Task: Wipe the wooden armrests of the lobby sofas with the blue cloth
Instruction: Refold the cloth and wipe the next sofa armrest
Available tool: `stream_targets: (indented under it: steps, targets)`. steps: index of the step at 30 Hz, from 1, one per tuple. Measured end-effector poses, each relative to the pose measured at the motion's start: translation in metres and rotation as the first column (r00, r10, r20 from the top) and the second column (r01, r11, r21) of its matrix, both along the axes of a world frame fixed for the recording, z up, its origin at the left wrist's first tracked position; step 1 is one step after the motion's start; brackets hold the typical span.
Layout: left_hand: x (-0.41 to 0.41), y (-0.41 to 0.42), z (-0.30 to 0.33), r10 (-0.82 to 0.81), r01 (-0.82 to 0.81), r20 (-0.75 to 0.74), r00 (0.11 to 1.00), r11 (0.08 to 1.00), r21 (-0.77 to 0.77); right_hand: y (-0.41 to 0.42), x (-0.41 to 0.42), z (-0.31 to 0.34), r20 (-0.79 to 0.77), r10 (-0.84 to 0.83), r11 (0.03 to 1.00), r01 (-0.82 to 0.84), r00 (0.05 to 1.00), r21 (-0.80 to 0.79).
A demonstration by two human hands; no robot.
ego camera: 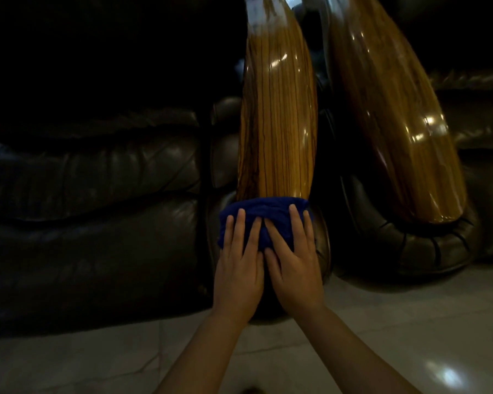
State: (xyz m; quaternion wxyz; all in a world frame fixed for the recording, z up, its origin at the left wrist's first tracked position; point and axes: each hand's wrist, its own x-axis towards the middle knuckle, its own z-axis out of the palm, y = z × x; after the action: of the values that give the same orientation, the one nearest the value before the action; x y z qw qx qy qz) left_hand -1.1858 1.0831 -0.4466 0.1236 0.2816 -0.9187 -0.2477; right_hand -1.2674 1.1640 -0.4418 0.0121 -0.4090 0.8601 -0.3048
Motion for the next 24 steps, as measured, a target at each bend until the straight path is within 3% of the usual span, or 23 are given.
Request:
stream_targets:
  steps: [4, 12, 19, 24]
  targets:
    - [-0.022, -0.022, 0.013, -0.034, 0.034, -0.02, 0.999, 0.999, 0.022, -0.008, -0.033, 0.012, -0.041, 0.092, 0.995, -0.091, 0.995, 0.032]
    - [-0.077, -0.057, 0.039, 0.02, -0.02, -0.019, 1.0, 0.999, -0.033, -0.052, -0.085, 0.037, -0.125, 0.068, 0.995, -0.057, 0.99, 0.083]
    - [-0.026, -0.031, 0.037, -0.047, 0.052, -0.072, 0.996, 0.996, 0.079, -0.006, -0.054, 0.035, 0.062, 0.201, 0.974, -0.206, 0.978, 0.097]
    - [-0.015, -0.023, 0.044, 0.052, -0.053, -0.075, 0.996, 0.999, -0.004, 0.001, -0.026, 0.038, 0.095, -0.043, 0.999, 0.044, 0.995, -0.008]
